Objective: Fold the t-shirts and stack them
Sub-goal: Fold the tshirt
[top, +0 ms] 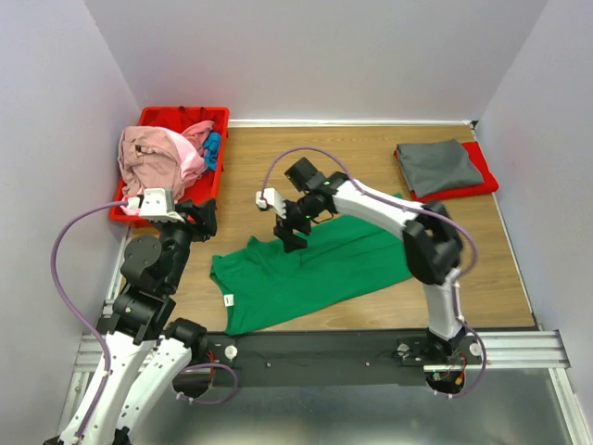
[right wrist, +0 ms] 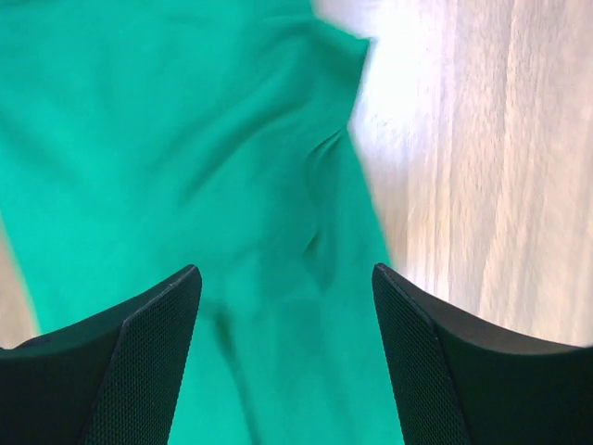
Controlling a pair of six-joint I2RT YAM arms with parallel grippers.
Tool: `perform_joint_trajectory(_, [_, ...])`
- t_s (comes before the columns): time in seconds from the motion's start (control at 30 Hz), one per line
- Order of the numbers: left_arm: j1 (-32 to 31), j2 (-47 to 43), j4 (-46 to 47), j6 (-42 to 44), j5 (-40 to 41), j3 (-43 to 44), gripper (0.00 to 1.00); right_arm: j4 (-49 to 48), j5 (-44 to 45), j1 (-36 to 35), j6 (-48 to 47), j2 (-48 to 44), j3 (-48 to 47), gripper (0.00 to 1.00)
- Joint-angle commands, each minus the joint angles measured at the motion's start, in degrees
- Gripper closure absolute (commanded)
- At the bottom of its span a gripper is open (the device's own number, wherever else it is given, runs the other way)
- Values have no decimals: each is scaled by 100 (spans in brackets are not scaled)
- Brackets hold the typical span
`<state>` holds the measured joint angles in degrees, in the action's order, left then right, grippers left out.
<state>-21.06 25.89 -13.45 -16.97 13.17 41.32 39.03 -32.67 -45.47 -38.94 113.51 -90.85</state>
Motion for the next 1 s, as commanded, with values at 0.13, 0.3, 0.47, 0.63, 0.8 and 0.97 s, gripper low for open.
perform_joint_trajectory(0.13, [5, -172, 141, 71, -77, -107, 37, 254, -697, 65, 1467, 2086, -2181, 19])
perform_joint_trajectory(0.3, [5, -137, 150, 89, -112, -107, 37, 281, -872, 82, 1547, 2447, -2227, 20])
perform_joint_trajectory(0.47, [14, -110, 159, 98, -130, -115, 37, 299, -1136, 74, 1521, 2483, -1832, 26])
perform_joint_trajectory(0.63, [5, -128, 159, 89, -113, -115, 37, 483, -1620, 65, 1345, 2325, -1524, 46])
perform_joint_trajectory(0.8, [5, -128, 159, 80, -113, -124, 37, 474, -1147, 143, 1476, 2350, -1628, 90])
perform_joint_trajectory(0.97, [14, -154, 150, 71, -86, -107, 37, 107, -628, 714, 2257, 2387, -1963, 100])
